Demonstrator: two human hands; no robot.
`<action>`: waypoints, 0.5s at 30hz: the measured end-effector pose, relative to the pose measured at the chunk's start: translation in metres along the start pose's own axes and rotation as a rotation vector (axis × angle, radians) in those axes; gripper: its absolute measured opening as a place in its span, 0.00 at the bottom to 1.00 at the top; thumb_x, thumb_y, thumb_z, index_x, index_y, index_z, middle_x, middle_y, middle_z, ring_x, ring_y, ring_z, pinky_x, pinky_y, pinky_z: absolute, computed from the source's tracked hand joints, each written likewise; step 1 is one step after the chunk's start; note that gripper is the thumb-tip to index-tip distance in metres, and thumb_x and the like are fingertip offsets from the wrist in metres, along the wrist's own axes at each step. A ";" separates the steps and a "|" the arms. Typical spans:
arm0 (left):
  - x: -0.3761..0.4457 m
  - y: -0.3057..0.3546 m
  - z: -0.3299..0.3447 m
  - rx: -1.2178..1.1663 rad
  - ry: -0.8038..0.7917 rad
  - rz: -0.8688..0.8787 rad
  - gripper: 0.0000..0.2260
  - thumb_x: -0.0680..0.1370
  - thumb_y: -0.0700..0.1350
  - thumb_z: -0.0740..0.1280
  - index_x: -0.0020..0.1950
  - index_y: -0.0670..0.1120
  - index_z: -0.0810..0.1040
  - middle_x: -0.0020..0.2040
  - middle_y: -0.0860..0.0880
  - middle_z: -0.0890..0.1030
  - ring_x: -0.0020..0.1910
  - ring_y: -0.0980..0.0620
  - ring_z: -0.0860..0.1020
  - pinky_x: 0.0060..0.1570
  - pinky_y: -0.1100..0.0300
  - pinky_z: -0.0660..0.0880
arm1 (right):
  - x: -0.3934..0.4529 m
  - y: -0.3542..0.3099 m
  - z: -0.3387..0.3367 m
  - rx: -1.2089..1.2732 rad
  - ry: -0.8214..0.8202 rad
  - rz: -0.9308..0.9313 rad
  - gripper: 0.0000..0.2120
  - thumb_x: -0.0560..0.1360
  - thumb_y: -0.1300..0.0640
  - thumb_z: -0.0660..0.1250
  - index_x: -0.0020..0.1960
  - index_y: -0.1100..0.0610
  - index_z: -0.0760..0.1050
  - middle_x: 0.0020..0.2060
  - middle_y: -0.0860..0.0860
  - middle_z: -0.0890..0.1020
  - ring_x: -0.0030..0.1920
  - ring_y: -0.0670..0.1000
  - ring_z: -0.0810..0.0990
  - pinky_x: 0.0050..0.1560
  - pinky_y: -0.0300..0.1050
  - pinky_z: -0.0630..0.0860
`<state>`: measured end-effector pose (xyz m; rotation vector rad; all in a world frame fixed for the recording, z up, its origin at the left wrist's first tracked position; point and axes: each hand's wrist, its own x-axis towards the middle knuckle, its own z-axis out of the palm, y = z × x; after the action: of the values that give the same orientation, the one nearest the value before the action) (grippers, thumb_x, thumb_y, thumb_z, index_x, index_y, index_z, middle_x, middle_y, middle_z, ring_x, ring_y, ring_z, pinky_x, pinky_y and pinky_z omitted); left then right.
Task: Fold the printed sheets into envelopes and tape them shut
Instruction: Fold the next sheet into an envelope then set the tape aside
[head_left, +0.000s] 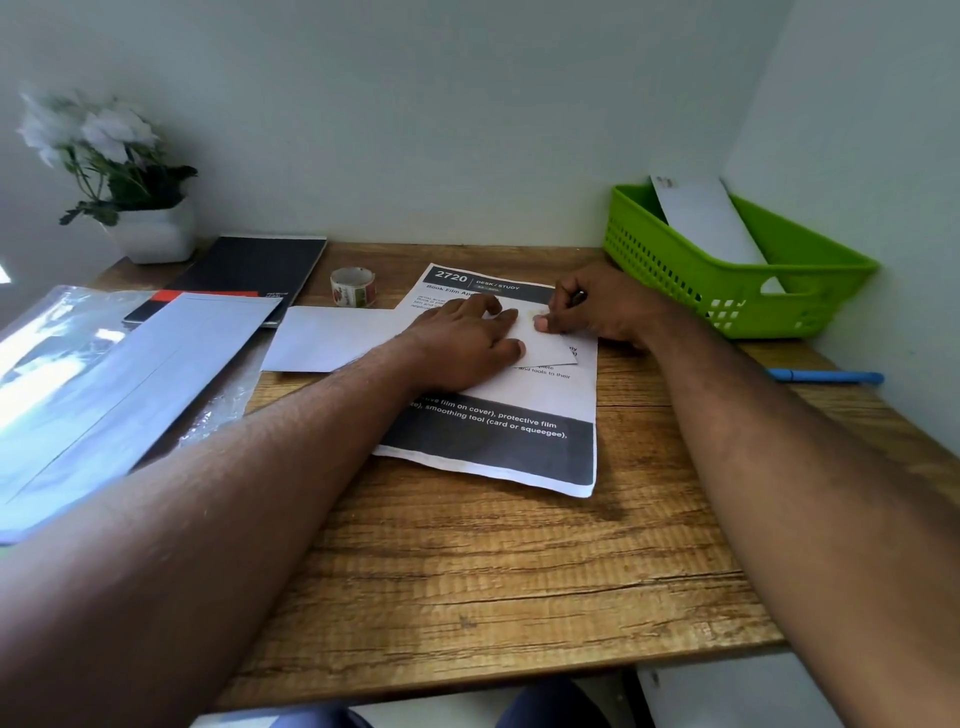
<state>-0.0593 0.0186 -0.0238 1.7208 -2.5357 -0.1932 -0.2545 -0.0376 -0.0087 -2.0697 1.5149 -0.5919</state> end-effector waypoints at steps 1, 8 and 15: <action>0.000 0.000 0.000 0.002 -0.001 0.002 0.27 0.82 0.60 0.50 0.79 0.53 0.53 0.78 0.51 0.54 0.76 0.47 0.55 0.73 0.48 0.53 | -0.002 -0.001 -0.001 0.024 -0.043 0.000 0.13 0.64 0.50 0.79 0.32 0.53 0.76 0.47 0.53 0.83 0.50 0.52 0.80 0.55 0.51 0.75; 0.001 -0.001 0.000 0.009 -0.013 0.015 0.26 0.82 0.60 0.49 0.79 0.53 0.53 0.78 0.50 0.54 0.76 0.46 0.55 0.74 0.47 0.53 | 0.008 0.005 0.010 0.041 0.166 0.011 0.16 0.63 0.49 0.79 0.32 0.55 0.73 0.33 0.54 0.79 0.35 0.51 0.75 0.39 0.49 0.72; 0.002 -0.003 0.002 0.009 -0.007 0.024 0.26 0.82 0.60 0.49 0.79 0.53 0.53 0.78 0.50 0.54 0.76 0.46 0.55 0.74 0.47 0.53 | 0.014 0.007 0.015 0.069 0.309 0.032 0.18 0.66 0.51 0.77 0.30 0.54 0.68 0.28 0.50 0.73 0.32 0.49 0.70 0.36 0.45 0.67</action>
<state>-0.0575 0.0153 -0.0260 1.6950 -2.5647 -0.1867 -0.2461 -0.0508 -0.0240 -1.9661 1.6649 -0.9735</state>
